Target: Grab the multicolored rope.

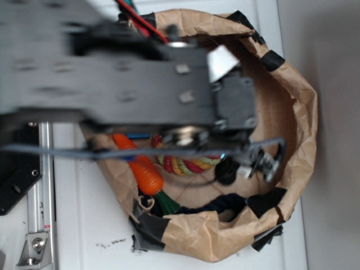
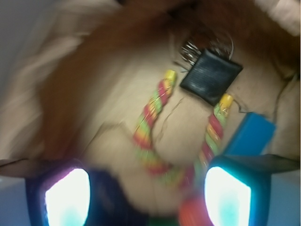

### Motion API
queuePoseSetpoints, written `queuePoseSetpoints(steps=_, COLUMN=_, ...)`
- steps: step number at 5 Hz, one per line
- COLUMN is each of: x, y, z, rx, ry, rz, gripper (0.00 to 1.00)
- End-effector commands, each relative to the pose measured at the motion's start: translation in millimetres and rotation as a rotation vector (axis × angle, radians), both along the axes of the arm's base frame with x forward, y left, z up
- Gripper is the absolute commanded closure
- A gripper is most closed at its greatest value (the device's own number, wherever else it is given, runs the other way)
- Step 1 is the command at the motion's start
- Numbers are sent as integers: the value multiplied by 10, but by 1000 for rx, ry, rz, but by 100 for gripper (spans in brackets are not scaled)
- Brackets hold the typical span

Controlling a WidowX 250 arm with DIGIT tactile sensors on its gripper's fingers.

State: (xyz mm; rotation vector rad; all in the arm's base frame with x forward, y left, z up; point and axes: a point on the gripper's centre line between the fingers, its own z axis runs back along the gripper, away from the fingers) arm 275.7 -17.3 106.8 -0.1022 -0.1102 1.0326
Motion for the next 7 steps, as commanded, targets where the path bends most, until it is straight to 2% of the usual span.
queuePoseSetpoints(steps=1, x=165, y=366, z=-453, rx=-30, ry=-6, rz=115, gripper=0)
queuePoseSetpoints(steps=3, x=390, y=281, z=-791, rx=-94, ry=-11, rz=78, gripper=0)
queuePoseSetpoints(steps=4, x=398, y=151, z=-974, rx=-108, ry=6, rz=42, gripper=100)
queuePoseSetpoints(steps=5, x=346, y=57, z=-995, rx=-104, ry=19, rz=21, gripper=100)
queuePoseSetpoints(steps=6, x=326, y=45, z=-884, rx=-108, ry=-2, rz=-22, gripper=100)
queuePoseSetpoints(steps=7, x=384, y=92, z=-687, rx=-46, ry=-52, rz=-146, gripper=100)
